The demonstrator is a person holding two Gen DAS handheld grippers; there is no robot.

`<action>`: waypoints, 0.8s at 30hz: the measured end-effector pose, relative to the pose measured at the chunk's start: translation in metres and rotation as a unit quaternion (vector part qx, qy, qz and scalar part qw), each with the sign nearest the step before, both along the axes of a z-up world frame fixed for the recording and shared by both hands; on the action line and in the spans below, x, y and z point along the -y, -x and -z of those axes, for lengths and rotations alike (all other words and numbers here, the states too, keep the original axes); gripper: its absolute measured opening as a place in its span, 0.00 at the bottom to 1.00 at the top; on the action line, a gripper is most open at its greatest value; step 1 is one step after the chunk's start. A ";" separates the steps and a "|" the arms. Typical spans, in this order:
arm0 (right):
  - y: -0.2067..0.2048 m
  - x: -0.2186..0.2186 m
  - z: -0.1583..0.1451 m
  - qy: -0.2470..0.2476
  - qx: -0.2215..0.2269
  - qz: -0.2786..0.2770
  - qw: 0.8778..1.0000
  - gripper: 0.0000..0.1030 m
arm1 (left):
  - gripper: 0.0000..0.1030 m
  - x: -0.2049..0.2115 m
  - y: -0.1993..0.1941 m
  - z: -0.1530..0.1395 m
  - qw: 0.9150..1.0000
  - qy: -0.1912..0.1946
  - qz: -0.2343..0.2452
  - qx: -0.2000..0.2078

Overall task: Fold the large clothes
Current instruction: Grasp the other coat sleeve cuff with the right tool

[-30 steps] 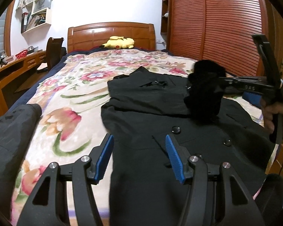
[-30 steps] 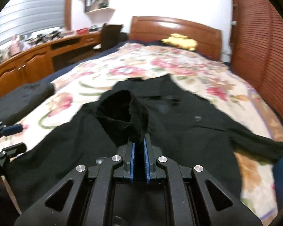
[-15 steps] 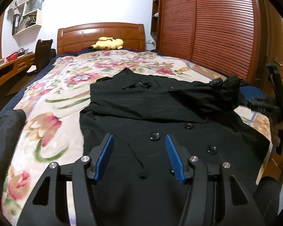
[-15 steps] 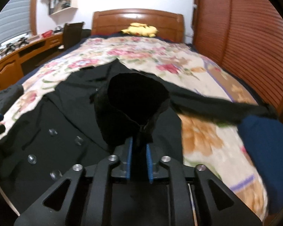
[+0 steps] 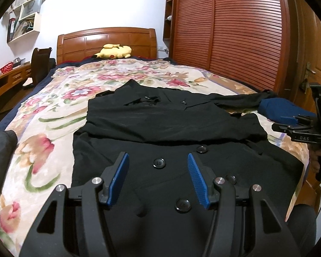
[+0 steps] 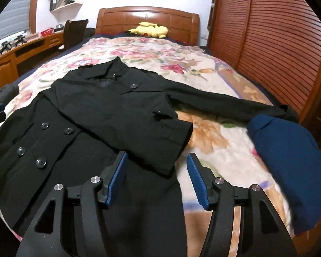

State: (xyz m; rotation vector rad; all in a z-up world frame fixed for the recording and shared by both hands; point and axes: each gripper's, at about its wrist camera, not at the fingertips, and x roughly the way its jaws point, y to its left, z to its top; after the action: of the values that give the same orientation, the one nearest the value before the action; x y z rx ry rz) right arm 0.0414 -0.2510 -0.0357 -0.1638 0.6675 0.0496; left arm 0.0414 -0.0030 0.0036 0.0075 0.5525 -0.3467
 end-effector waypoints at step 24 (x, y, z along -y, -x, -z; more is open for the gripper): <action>-0.068 0.110 -0.028 0.012 0.005 0.051 0.999 0.73 | 0.54 0.034 -0.031 0.007 1.000 0.008 -0.004 -0.008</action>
State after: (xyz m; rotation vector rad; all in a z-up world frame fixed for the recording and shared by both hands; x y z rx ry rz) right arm 0.1089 -0.3611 -0.0082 -0.1522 0.6654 -0.0567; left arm 0.0720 -0.0367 -0.0036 -0.0133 0.5659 -0.3434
